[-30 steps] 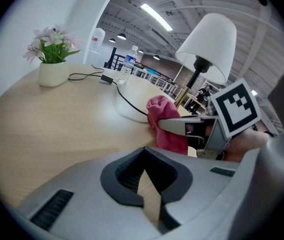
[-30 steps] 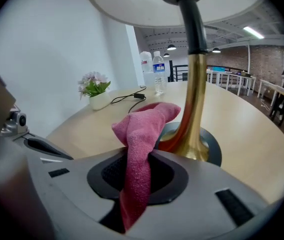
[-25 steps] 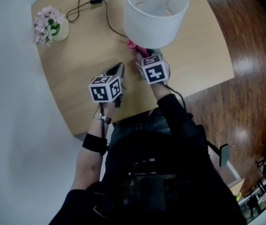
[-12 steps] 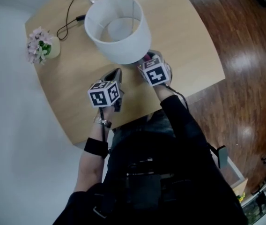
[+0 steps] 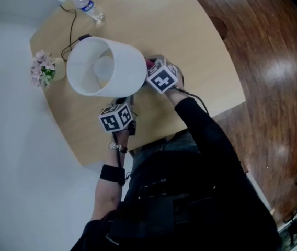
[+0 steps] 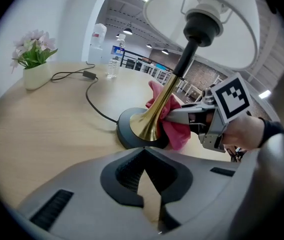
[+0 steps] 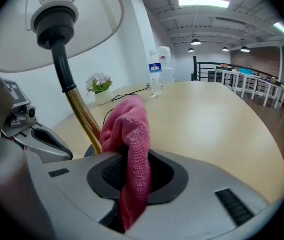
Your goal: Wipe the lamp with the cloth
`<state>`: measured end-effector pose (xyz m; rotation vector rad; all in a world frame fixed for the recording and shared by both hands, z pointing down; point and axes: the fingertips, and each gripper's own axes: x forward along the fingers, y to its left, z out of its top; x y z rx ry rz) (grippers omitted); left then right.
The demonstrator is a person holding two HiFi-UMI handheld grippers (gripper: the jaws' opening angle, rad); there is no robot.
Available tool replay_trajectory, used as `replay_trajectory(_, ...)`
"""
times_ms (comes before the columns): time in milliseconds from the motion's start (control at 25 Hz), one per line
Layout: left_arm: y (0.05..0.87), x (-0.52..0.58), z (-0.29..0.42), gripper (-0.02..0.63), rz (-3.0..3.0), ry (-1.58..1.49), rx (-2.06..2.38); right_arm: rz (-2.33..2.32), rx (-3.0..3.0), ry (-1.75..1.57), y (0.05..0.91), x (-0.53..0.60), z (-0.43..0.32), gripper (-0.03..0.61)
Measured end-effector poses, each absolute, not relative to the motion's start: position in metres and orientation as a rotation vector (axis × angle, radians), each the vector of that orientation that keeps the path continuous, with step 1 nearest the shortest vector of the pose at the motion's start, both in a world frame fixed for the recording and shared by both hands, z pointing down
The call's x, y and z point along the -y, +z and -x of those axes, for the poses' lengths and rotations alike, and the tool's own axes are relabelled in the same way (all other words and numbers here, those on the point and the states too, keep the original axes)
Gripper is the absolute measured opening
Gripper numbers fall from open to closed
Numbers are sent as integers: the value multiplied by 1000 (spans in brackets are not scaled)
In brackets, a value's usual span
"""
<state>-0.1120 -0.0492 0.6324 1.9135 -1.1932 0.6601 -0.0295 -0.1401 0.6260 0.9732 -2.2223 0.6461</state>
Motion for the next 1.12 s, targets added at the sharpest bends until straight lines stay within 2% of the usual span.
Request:
replay_trajectory(520,639,45,97,3,-1746,672,1335,-417,2500,491,612,176,77,75)
replay_trajectory(800,645,32,53,3,-1717,658,1350,-124,2575,371,619,206,102,75)
replay_trajectory(1120,661,48,50,5,-1609,606,1465,180,2532,254,618,179,131,75)
